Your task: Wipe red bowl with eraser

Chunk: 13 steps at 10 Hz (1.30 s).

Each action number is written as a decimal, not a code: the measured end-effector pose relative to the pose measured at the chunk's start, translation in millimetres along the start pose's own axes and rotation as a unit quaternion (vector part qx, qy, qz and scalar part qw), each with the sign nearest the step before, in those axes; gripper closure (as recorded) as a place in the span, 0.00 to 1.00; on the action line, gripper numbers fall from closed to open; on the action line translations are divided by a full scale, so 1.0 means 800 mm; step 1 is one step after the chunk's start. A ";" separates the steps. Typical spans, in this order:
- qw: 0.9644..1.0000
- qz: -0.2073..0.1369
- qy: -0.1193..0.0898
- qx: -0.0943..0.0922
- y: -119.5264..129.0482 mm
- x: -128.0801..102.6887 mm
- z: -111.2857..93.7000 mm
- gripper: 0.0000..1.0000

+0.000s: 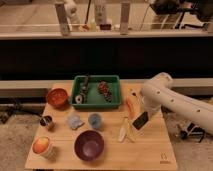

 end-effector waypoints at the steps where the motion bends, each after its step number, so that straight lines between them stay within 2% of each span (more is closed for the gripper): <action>1: 1.000 -0.005 0.004 0.001 -0.012 -0.007 -0.007 1.00; 3: 1.000 -0.014 0.010 0.003 -0.023 -0.016 -0.014 1.00; 6: 0.999 -0.043 0.024 0.008 -0.063 -0.048 -0.033 1.00; 9: 0.998 -0.060 0.034 0.009 -0.071 -0.062 -0.041 1.00; 11: 0.996 -0.073 0.039 0.014 -0.096 -0.089 -0.049 1.00; 13: 0.995 -0.083 0.044 0.015 -0.109 -0.096 -0.054 1.00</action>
